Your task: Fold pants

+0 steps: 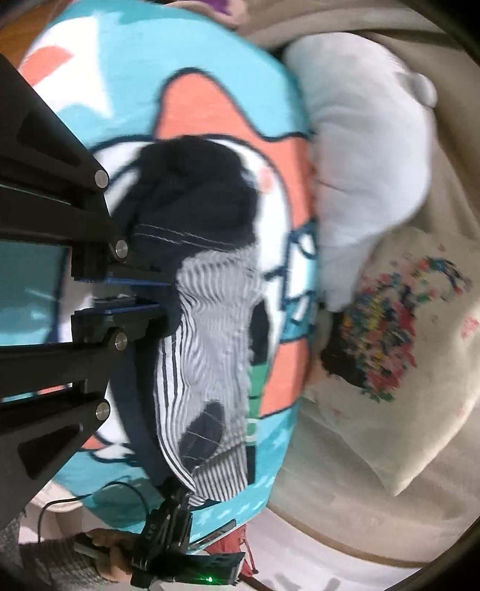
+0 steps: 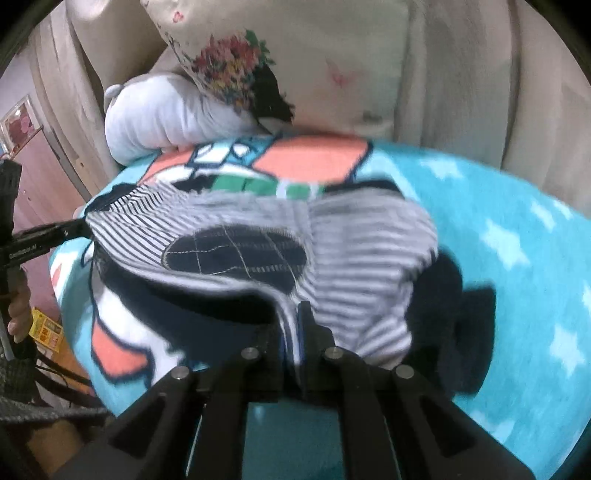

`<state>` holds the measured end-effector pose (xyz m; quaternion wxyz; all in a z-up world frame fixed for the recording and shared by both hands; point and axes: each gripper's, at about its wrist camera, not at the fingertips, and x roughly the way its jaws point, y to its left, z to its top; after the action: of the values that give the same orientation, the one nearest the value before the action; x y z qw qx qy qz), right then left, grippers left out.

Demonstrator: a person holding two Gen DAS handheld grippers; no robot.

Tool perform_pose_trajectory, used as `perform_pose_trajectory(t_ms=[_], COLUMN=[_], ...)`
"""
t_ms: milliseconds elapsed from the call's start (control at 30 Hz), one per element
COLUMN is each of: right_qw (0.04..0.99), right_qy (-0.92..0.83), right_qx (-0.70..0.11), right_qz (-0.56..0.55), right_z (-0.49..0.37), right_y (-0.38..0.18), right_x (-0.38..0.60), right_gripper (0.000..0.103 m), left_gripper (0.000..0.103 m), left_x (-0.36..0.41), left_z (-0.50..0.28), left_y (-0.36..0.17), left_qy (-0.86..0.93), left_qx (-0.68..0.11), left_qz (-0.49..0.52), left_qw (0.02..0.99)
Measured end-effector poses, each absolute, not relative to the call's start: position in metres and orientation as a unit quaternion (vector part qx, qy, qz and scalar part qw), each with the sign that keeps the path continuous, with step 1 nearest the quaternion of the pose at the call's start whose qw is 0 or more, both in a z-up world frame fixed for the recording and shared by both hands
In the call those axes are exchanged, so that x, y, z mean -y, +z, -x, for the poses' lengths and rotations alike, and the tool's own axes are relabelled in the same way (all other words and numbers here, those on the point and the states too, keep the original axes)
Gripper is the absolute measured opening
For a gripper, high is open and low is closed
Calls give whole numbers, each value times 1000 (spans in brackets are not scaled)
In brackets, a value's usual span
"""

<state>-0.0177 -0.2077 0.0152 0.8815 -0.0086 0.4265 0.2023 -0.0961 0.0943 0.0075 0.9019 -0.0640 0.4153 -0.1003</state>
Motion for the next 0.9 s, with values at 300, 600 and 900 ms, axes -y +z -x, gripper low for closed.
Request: perform_pose_trajectory(t_ms=[300,600,900], right_qw=[882,911,912], right_qy=[194,120,98], right_qx=[-424,-366,-367], right_qz=[-69,-148,-156], right_z=[36,51,2], right_y=[23,38,33], right_x=[252,309,296], right_gripper=[30,44,44], left_gripper=[49,57,63], left_x=[-92,-107,-136], left_z=[92,34,45], left_y=[45,-25,-35], left_qy=[-90,104,93], left_qx=[-368,-441,-423], left_qz=[47,-19,42], left_qw=[924,891,900])
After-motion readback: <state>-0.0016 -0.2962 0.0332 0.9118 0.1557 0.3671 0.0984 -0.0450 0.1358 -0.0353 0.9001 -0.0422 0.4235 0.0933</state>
